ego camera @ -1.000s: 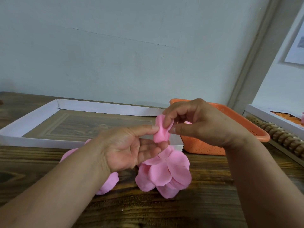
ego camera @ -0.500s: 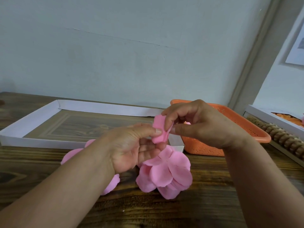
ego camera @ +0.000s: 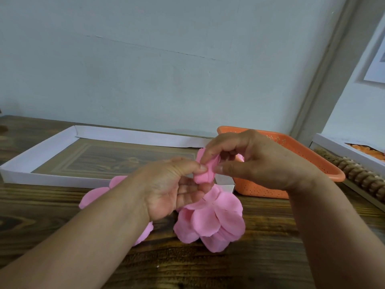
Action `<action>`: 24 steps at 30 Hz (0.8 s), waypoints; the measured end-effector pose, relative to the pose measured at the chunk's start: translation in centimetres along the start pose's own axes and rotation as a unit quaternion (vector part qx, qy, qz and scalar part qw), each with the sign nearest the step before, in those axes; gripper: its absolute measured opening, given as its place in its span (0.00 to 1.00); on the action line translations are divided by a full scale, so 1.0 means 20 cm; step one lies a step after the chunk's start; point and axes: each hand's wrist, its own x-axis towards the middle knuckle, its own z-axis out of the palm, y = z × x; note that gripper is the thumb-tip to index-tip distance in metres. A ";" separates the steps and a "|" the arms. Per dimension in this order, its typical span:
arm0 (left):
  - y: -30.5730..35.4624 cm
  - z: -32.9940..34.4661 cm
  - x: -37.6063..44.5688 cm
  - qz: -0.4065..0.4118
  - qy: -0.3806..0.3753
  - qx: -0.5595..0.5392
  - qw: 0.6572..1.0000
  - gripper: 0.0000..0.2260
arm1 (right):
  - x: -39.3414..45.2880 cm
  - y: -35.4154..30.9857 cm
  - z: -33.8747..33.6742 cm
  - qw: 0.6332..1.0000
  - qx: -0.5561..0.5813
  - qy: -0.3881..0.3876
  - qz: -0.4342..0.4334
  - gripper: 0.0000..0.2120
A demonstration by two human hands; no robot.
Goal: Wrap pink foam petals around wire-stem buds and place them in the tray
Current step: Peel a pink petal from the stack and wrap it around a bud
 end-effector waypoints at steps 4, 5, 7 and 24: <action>0.00 0.00 0.00 -0.004 -0.001 0.010 1.000 0.07 | -0.01 0.01 -0.01 1.000 -0.022 0.007 0.010 0.08; -0.01 0.00 0.00 -0.004 -0.002 0.014 1.000 0.08 | 0.00 0.01 -0.01 1.000 -0.028 0.007 0.011 0.08; -0.01 0.00 0.00 -0.001 -0.003 0.024 1.000 0.14 | 0.00 0.01 -0.01 0.999 -0.031 0.005 0.011 0.08; 0.00 -0.01 -0.01 -0.015 -0.031 0.037 0.999 0.14 | 0.00 0.01 -0.01 0.999 -0.027 0.028 0.024 0.03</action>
